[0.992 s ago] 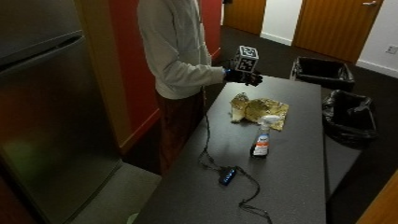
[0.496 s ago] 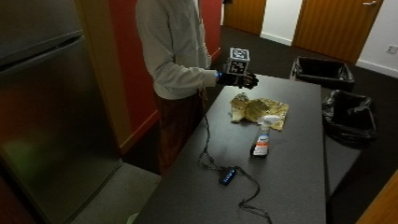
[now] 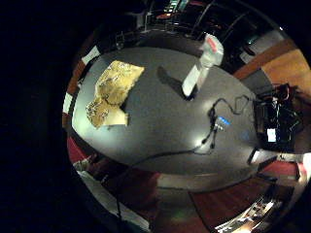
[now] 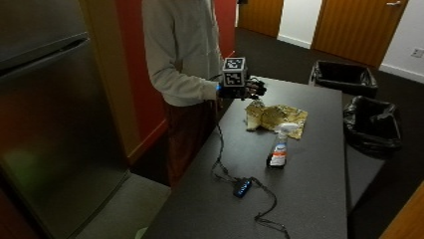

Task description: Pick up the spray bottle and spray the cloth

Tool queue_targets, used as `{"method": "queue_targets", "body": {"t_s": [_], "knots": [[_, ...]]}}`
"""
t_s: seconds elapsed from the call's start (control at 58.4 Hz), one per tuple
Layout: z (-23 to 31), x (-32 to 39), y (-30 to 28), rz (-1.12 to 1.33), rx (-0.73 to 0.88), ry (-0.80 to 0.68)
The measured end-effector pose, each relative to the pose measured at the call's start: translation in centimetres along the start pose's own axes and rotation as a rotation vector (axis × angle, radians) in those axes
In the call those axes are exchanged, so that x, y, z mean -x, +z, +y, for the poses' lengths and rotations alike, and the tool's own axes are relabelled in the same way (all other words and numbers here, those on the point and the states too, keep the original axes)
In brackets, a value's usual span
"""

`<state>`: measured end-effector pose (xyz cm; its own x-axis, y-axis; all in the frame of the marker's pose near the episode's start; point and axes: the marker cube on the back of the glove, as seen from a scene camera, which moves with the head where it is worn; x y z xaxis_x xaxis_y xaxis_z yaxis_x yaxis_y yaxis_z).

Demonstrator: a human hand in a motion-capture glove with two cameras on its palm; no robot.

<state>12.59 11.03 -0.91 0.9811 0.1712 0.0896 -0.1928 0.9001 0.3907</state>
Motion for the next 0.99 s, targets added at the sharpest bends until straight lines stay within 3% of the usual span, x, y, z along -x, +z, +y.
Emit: {"method": "queue_targets", "body": {"t_s": [0.479,0.992], "knots": [[2.5,-7.2,-1.0,-0.086,-0.163,0.199],[-0.6,-12.3,1.3,-0.334,-0.277,0.347]]}}
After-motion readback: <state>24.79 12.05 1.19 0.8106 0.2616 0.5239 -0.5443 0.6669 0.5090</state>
